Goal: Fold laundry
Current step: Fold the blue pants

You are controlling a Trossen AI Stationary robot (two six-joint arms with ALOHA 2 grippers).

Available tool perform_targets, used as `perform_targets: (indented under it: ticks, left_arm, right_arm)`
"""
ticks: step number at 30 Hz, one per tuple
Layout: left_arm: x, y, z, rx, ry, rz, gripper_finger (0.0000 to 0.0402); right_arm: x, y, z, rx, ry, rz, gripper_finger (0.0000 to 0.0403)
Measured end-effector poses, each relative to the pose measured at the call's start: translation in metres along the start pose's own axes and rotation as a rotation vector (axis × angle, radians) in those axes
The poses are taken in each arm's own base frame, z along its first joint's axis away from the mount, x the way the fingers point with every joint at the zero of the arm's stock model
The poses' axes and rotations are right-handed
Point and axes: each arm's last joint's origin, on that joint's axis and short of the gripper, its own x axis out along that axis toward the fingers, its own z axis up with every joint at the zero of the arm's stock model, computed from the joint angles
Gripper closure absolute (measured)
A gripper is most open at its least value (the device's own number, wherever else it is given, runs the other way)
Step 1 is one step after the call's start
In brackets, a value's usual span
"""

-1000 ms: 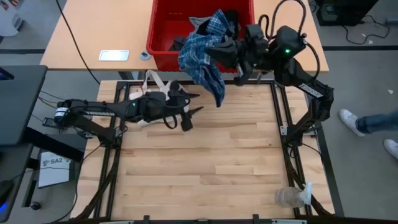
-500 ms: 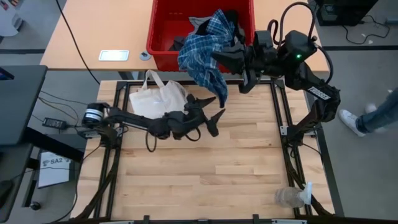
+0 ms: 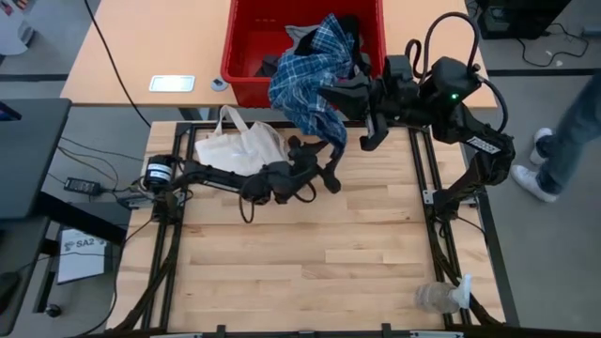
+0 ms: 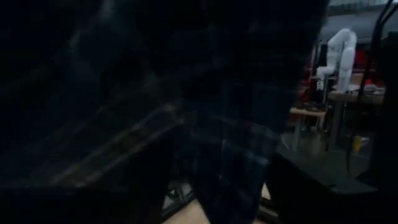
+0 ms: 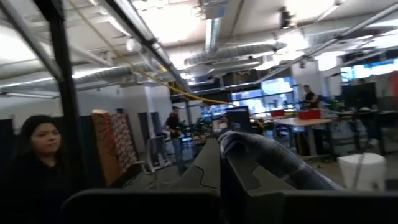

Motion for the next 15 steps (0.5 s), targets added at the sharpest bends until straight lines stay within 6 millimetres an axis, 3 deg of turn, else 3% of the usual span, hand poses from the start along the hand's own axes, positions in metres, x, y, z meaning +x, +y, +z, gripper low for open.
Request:
perform_targets:
  ticks: [4,9,15]
  left_arm:
    - [0.001,-0.013,0.011,0.097,0.047,-0.031,0.0263]
    - [-0.013,-0.035,0.028,0.219,0.156,-0.112,0.0377]
    - [-0.048,-0.051,0.068,0.201,0.303,-0.210,0.0391]
  right_arm:
    - [-0.001,0.008,-0.002,0.009,-0.006,-0.103,0.0400]
    - [-0.006,0.021,0.002,-0.002,-0.050,-0.258,0.0400]
    - [-0.019,0.038,0.003,-0.067,-0.020,-0.461,0.0400]
